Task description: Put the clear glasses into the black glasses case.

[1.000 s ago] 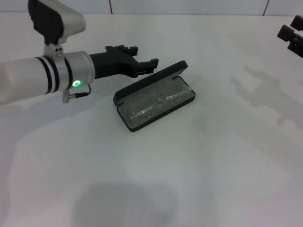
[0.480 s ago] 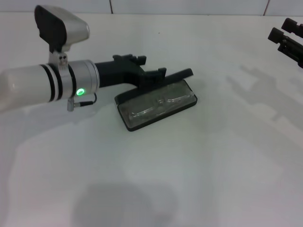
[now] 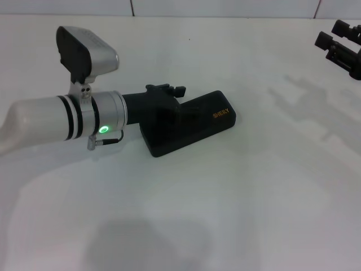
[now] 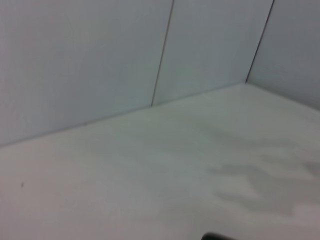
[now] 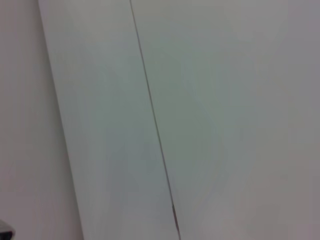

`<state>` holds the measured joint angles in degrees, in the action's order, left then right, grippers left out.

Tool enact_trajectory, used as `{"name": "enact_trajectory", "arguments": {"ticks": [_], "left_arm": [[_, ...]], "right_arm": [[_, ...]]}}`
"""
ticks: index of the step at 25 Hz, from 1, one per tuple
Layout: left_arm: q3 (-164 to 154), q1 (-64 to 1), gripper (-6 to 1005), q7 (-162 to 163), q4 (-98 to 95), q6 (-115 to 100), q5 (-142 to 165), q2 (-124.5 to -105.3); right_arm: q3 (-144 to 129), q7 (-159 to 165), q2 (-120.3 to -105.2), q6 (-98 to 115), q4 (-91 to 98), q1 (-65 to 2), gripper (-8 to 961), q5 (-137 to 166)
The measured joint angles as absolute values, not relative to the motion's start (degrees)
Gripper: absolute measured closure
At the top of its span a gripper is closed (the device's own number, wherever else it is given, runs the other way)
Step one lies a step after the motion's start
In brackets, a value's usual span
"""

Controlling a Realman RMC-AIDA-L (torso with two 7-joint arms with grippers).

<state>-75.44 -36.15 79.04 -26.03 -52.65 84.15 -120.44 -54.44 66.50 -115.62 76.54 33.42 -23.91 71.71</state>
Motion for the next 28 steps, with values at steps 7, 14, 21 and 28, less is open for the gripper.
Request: {"name": "enact_trajectory", "arguments": {"ticks": [7,14,21,28], "left_arm": [[-75.00,-33.08,226,70.54,-27.74,-74.16,73.05,-119.33],[-74.87,-27.27,226,65.57,-32.17,-94.10,73.19,-116.12],[-73.50,-22.48,226,60.36,-32.24,-97.31,73.37,-115.73],[-73.45,-21.92,226,59.28,-31.94,-97.11,73.49,-116.03]], "right_arm": [[-62.73,70.30,-112.79,80.50,34.43,-26.91,387,73.83],[-64.25,71.44,-110.73,93.11,34.53,-31.20,285,85.70],[-64.65,61.24,-113.12,96.81,34.68,-29.77,113,87.32],[-64.18,58.42,-113.92,97.63,34.73,-29.11,95,87.36]]}}
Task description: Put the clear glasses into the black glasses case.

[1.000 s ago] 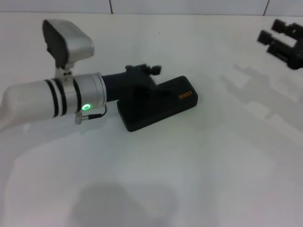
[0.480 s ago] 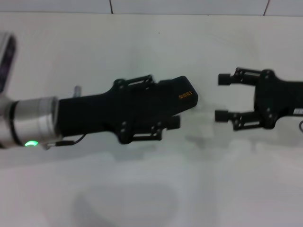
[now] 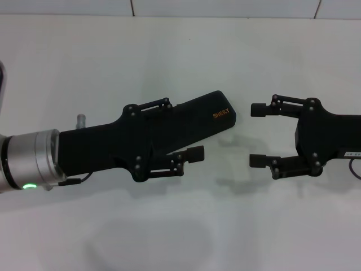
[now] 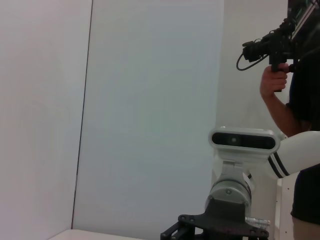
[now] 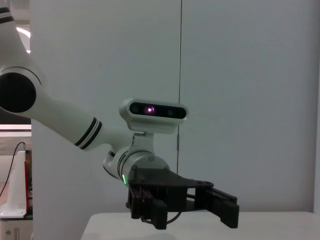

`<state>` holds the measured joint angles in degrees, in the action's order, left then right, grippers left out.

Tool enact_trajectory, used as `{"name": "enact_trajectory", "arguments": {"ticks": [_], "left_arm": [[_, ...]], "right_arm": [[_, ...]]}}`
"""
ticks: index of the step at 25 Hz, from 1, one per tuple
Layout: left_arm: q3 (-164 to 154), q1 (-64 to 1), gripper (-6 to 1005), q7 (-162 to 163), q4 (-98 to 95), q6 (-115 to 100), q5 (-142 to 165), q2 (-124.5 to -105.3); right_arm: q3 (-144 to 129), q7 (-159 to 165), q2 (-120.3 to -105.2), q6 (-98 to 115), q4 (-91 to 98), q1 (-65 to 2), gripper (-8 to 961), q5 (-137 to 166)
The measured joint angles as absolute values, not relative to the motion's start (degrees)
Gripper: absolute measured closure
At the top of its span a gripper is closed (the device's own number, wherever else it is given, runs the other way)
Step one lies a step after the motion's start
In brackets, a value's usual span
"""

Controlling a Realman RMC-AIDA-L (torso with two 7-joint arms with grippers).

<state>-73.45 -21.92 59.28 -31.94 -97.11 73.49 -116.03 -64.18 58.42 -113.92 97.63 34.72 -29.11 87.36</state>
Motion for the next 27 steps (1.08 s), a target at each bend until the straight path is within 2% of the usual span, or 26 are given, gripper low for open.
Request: {"name": "enact_trajectory", "arguments": {"ticks": [16,27], "left_arm": [[-73.47,-21.29,226,58.43,-31.69,-96.92,73.45,-116.08],[-72.08,-21.13,226,54.83,-28.76,-96.89,72.84,-117.69]], "right_arm": [[-63.58,57.41,-115.11,97.04,34.58,-28.31,95,86.92],[-63.13,57.09,-115.43,95.41,34.31,-28.40,95,86.83]]}}
